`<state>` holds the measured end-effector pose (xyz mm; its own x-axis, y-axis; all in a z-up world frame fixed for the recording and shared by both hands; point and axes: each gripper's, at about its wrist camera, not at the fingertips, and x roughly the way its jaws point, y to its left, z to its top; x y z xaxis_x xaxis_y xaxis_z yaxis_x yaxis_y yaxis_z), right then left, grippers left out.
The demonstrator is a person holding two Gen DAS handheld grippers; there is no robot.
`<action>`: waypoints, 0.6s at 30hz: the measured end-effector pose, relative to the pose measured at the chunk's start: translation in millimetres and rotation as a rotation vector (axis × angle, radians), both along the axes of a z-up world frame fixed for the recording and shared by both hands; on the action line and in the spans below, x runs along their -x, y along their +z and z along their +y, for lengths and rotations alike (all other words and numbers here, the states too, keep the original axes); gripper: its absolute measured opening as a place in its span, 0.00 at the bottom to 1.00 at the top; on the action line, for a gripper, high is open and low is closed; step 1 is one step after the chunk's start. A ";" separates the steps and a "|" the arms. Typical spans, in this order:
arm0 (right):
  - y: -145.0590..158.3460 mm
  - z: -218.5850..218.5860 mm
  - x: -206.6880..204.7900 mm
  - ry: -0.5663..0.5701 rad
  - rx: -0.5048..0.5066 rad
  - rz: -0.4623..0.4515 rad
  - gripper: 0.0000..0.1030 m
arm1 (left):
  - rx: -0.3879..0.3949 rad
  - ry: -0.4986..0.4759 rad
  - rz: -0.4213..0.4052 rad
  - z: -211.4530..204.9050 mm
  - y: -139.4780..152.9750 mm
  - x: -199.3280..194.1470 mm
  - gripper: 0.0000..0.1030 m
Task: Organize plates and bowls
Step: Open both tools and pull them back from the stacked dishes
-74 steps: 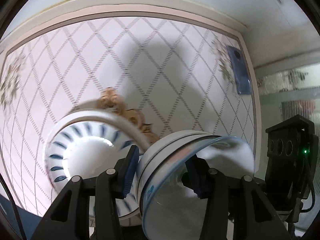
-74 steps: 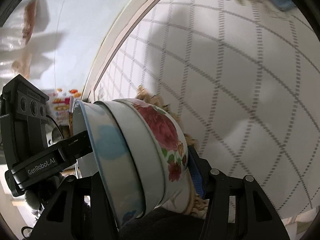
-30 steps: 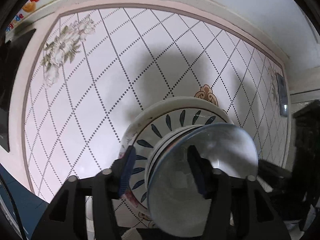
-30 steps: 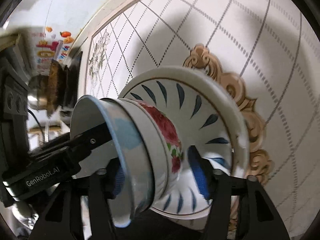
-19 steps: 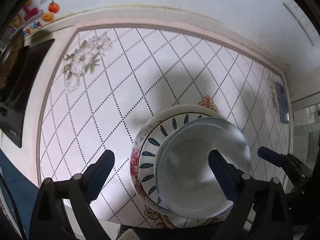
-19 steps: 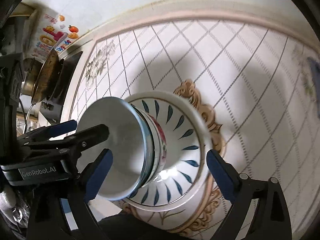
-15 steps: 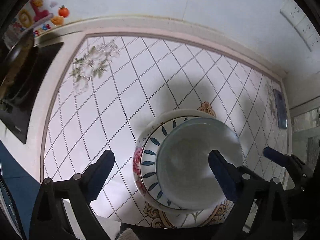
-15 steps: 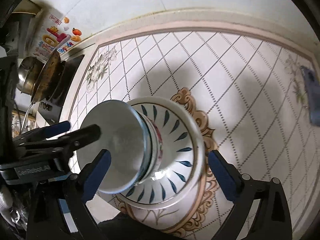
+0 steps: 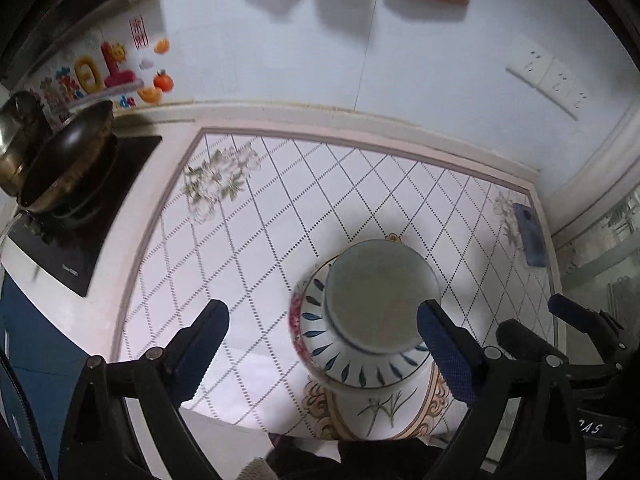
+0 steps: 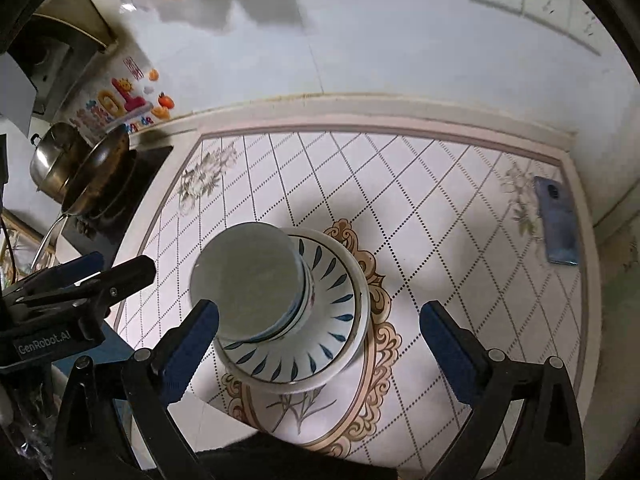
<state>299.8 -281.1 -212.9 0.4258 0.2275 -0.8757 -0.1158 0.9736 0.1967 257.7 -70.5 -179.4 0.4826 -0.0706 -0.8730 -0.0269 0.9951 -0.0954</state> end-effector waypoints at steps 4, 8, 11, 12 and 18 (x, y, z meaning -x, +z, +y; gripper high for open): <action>23.1 7.2 34.7 -0.059 -0.013 -0.042 0.99 | -0.014 -0.039 -0.056 11.4 20.6 29.2 0.94; 49.2 20.4 77.0 -0.110 -0.021 -0.101 0.99 | -0.026 -0.076 -0.111 23.6 42.7 64.5 0.94; 69.3 32.6 109.8 -0.141 -0.020 -0.147 0.99 | -0.038 -0.101 -0.157 31.6 58.0 92.8 0.94; 77.6 37.7 124.6 -0.155 -0.019 -0.166 0.99 | -0.038 -0.109 -0.169 34.6 63.4 103.0 0.94; 113.8 55.7 199.0 -0.227 -0.010 -0.241 0.99 | -0.055 -0.142 -0.221 48.4 87.0 156.3 0.94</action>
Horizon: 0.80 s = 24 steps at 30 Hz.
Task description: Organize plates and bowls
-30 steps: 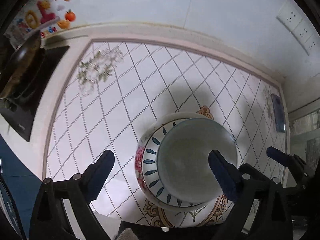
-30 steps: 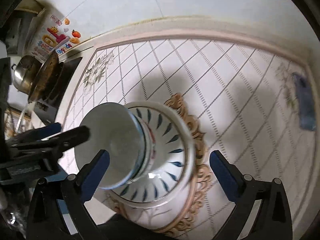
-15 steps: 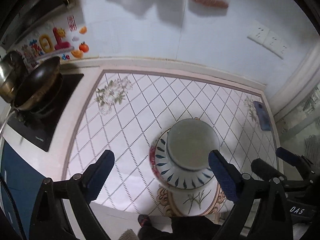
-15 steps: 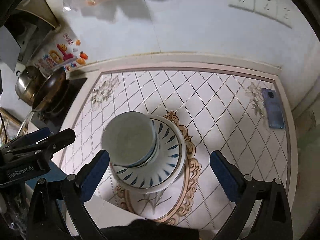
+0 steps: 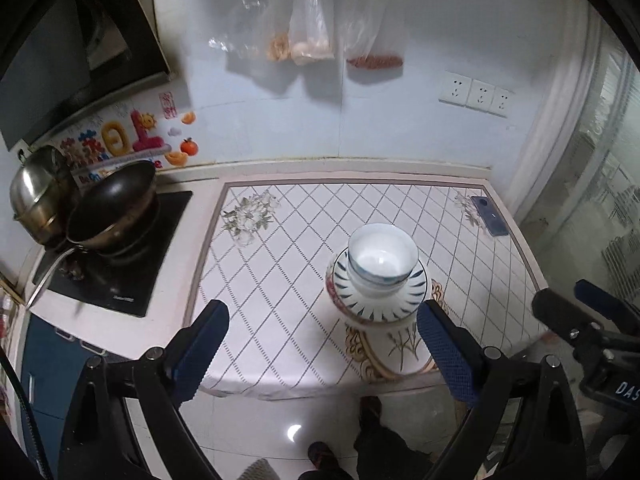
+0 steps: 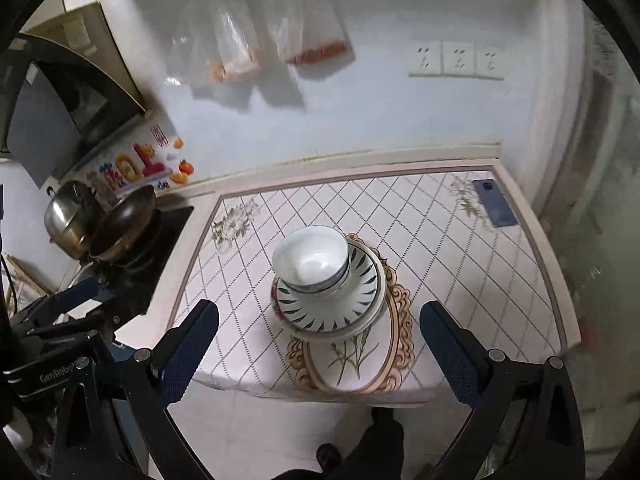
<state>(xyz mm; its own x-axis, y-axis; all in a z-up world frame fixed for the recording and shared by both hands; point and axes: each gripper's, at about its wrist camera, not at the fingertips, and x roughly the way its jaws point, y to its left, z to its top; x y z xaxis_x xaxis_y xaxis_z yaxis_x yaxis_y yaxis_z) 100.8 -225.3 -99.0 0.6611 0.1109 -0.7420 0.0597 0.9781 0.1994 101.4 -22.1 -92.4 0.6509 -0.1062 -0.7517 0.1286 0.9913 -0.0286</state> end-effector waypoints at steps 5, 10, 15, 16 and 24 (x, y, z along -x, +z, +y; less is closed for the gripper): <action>20.0 5.8 44.8 -0.026 0.018 -0.040 1.00 | 0.017 0.006 -0.040 11.2 13.6 36.5 0.94; 36.1 9.6 82.6 -0.037 0.044 -0.085 1.00 | 0.009 0.039 -0.089 17.5 23.8 64.7 0.94; 52.2 11.2 108.9 -0.033 0.068 -0.120 1.00 | 0.002 0.055 -0.115 17.8 32.7 84.9 0.94; 54.9 11.1 112.0 -0.031 0.072 -0.126 1.00 | 0.002 0.059 -0.121 17.9 34.5 89.5 0.94; 71.9 9.3 128.7 -0.026 0.099 -0.170 1.00 | 0.006 0.077 -0.151 15.5 40.4 105.9 0.94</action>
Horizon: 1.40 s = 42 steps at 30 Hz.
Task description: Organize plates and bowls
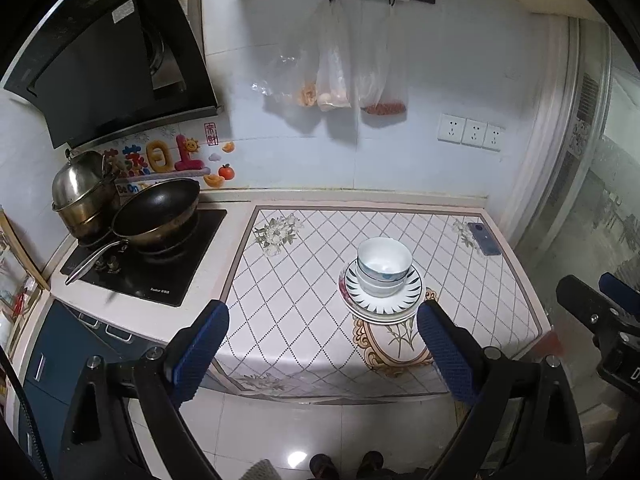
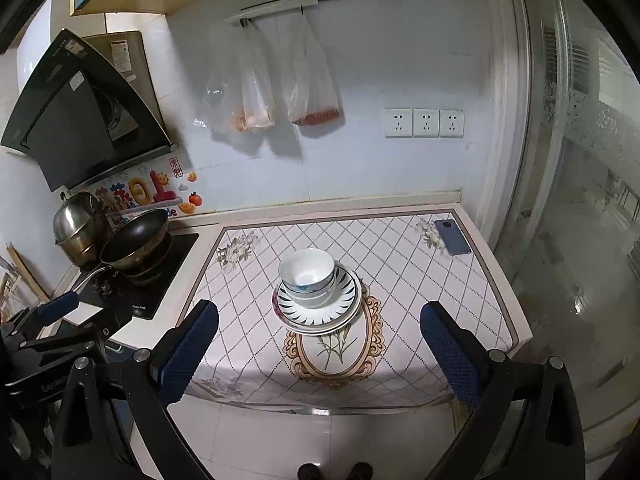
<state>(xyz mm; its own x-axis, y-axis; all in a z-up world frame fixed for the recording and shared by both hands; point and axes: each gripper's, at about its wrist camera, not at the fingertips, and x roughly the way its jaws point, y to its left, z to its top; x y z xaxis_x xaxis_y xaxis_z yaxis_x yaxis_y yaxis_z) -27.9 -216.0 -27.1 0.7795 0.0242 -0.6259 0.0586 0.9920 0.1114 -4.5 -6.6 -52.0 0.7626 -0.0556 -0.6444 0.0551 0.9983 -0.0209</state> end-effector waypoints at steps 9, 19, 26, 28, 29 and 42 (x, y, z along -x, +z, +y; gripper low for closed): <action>1.0 -5.4 0.3 0.001 -0.004 0.001 1.00 | 0.000 0.012 -0.009 -2.3 2.3 3.1 0.94; -0.6 -12.0 -5.1 0.004 -0.010 -0.004 1.00 | -0.001 0.018 -0.017 -8.3 5.6 2.7 0.94; -0.2 -13.8 -8.4 0.006 -0.004 -0.006 1.00 | 0.006 0.018 -0.013 -12.4 7.0 -0.9 0.94; 0.1 -14.2 -9.4 0.008 -0.001 -0.005 1.00 | 0.005 0.021 -0.015 -14.0 7.9 -0.4 0.94; 0.0 -14.8 -10.4 0.009 0.000 -0.005 1.00 | 0.006 0.023 -0.016 -14.5 7.9 -0.3 0.94; -1.6 -15.5 -11.8 0.009 0.004 -0.007 1.00 | 0.007 0.039 -0.018 -24.0 6.5 -0.1 0.94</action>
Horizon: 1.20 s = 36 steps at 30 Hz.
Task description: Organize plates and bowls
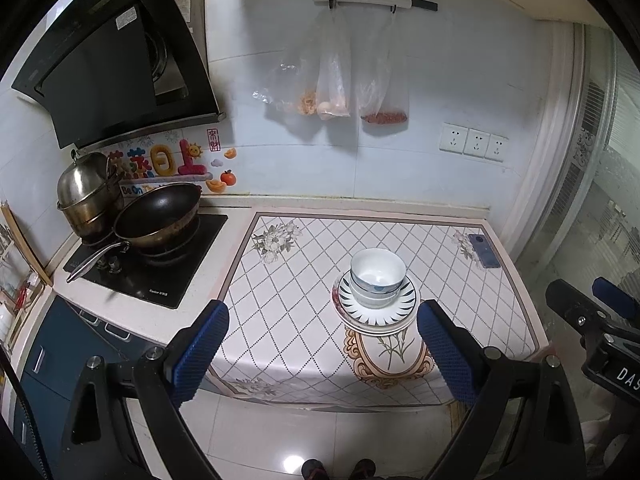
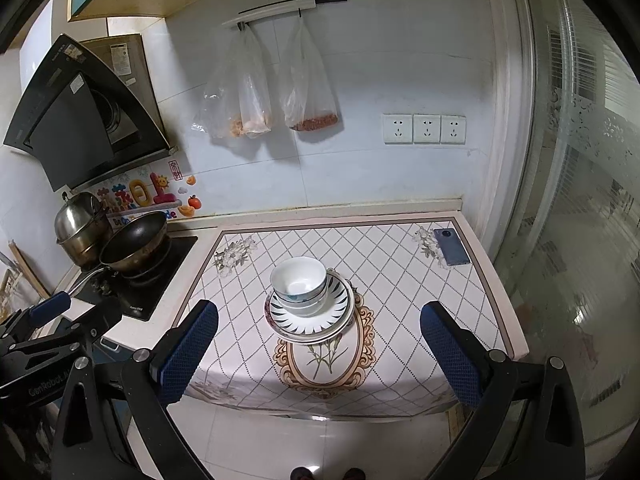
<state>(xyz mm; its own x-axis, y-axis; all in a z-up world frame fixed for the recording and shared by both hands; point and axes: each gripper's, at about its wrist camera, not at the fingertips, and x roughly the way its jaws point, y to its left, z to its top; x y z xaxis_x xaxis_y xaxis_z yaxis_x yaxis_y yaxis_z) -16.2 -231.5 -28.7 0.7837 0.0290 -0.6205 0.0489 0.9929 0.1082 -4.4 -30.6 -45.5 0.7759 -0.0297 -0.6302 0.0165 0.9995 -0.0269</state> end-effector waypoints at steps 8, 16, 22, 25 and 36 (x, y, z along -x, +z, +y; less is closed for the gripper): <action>-1.4 -2.1 -6.7 0.011 0.003 0.008 1.00 | 0.006 0.004 0.003 -0.7 0.4 -2.7 0.94; -4.0 -2.1 -12.2 0.021 0.003 0.012 1.00 | 0.004 0.003 0.000 -0.8 1.0 -5.3 0.94; -5.9 -1.9 -16.1 0.027 0.001 0.016 1.00 | 0.005 0.010 -0.002 -2.9 2.1 -6.8 0.94; -6.3 -1.7 -17.0 0.028 0.003 0.015 1.00 | 0.007 0.009 0.001 -3.0 2.1 -6.8 0.94; -5.4 -2.4 -18.7 0.027 0.001 0.012 1.00 | 0.004 0.018 -0.011 -6.3 4.6 -10.5 0.94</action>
<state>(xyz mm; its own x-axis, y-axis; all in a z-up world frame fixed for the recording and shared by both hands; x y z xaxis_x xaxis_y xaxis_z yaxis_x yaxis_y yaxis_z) 2.5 -233.9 -34.1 0.7750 0.0498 -0.6300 0.0233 0.9940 0.1072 6.1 -36.9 -40.9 0.7832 -0.0180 -0.6215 -0.0012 0.9995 -0.0305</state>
